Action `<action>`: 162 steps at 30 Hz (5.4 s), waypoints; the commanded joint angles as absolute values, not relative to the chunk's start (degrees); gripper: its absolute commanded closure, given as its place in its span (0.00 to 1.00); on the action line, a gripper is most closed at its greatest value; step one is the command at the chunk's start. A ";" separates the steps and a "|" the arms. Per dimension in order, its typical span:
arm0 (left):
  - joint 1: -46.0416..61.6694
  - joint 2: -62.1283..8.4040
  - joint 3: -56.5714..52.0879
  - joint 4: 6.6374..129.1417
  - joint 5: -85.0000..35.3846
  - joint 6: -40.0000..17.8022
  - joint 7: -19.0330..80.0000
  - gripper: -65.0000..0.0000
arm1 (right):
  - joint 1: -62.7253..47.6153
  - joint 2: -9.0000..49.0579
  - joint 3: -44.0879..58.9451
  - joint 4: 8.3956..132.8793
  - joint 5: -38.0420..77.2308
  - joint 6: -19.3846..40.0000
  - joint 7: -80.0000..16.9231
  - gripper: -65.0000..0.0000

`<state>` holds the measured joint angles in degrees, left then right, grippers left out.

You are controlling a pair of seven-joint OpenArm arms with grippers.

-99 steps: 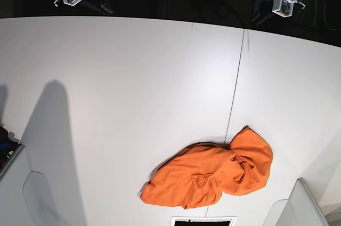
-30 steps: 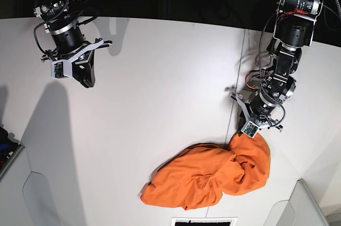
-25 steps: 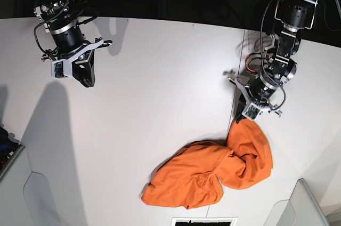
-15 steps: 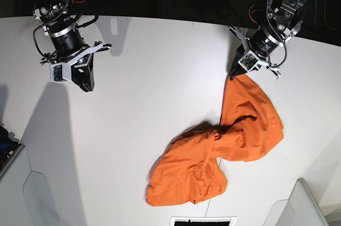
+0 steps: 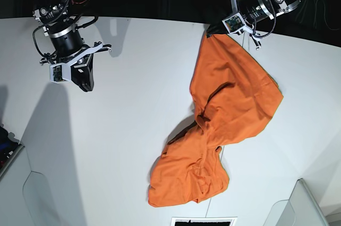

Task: Layout the t-shirt on the table in an organized manner, then fold the t-shirt properly
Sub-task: 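Lift the shirt with the left gripper and drag it across the table, then grasp the shirt with the right gripper and pull it away from the left gripper, then release with the right gripper and regrasp the shirt edge, then grasp shirt corners with both grippers and lift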

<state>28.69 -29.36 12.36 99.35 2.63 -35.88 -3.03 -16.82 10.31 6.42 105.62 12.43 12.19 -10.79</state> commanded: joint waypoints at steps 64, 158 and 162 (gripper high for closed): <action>9.54 -29.89 -1.10 77.52 -14.68 -26.22 9.28 0.42 | 23.55 -3.55 -4.62 57.01 -1.23 21.21 -2.07 1.00; 25.54 -29.17 9.06 104.77 -25.23 -39.44 23.38 0.42 | 9.93 -8.54 -1.54 73.93 -2.81 10.70 -9.45 1.00; 25.56 -28.71 10.17 104.77 -16.75 -33.69 21.43 0.42 | 9.65 -7.42 -0.97 80.40 -3.22 10.70 -12.08 1.00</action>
<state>25.69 -28.36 10.39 104.07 -17.06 -34.22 21.02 8.43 -7.33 -1.13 79.37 -3.66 10.87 -13.65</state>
